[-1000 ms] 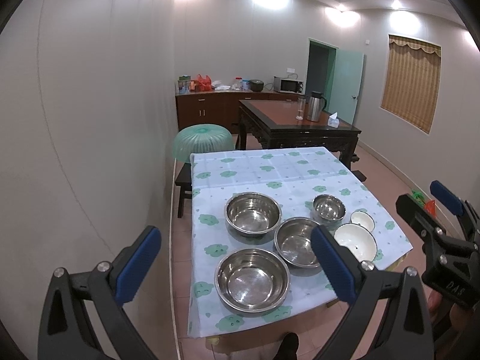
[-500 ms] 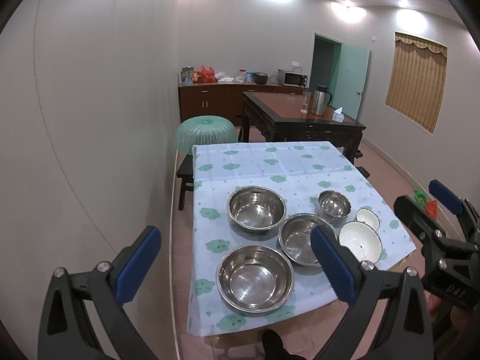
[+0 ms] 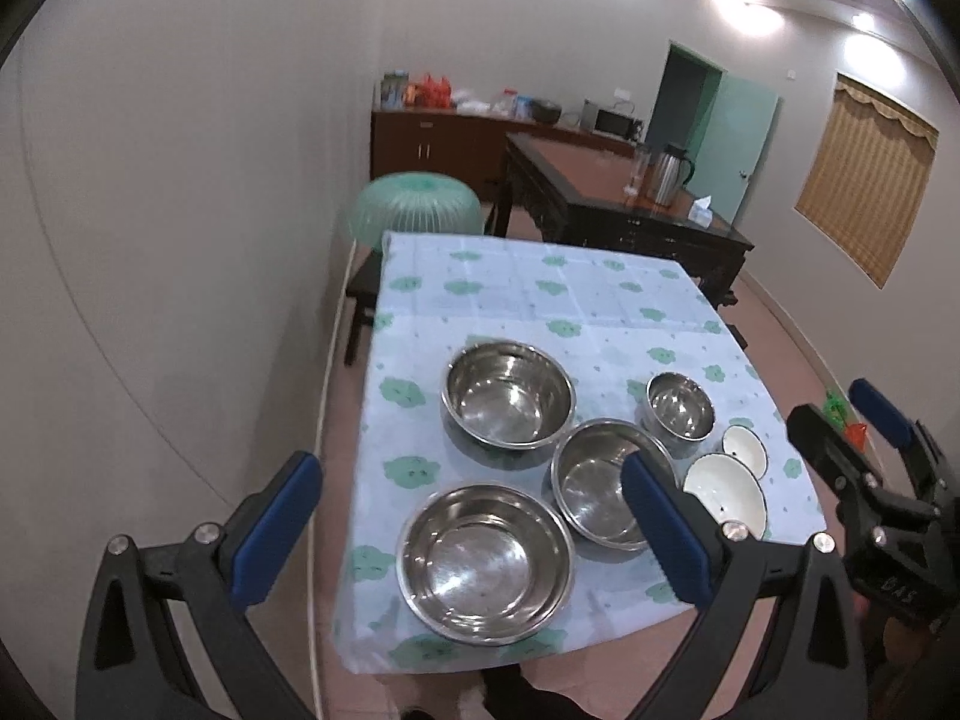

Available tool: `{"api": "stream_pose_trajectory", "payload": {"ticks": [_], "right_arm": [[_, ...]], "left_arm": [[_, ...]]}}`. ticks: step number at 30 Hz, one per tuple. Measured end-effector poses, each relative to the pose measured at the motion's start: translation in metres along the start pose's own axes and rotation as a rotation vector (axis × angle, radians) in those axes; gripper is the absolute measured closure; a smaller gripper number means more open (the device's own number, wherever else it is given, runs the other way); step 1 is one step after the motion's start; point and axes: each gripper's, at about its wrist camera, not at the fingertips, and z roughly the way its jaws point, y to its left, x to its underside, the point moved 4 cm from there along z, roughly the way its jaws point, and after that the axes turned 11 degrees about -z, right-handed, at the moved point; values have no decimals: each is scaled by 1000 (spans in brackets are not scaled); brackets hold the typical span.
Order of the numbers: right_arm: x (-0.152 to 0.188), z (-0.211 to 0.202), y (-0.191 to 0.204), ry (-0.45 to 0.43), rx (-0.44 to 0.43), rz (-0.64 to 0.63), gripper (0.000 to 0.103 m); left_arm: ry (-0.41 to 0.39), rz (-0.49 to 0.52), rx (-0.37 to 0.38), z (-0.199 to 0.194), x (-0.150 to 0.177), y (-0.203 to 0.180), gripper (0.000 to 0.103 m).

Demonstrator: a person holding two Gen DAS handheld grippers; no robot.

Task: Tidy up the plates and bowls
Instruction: 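Close left tool on a large steel bowl rim while right tool grips another bowl rim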

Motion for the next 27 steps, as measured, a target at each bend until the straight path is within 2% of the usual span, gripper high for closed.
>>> {"api": "stream_pose_trajectory", "payload": {"ticks": [9, 15, 27], "right_arm": [[11, 99, -32, 167, -86, 24, 1], [25, 154, -42, 256, -134, 13, 1], [44, 268, -52, 419, -211, -22, 1]], "left_arm": [[105, -40, -95, 76, -9, -8, 2], [165, -27, -166, 128, -9, -13, 2], [278, -46, -242, 218, -14, -6, 2]]}}
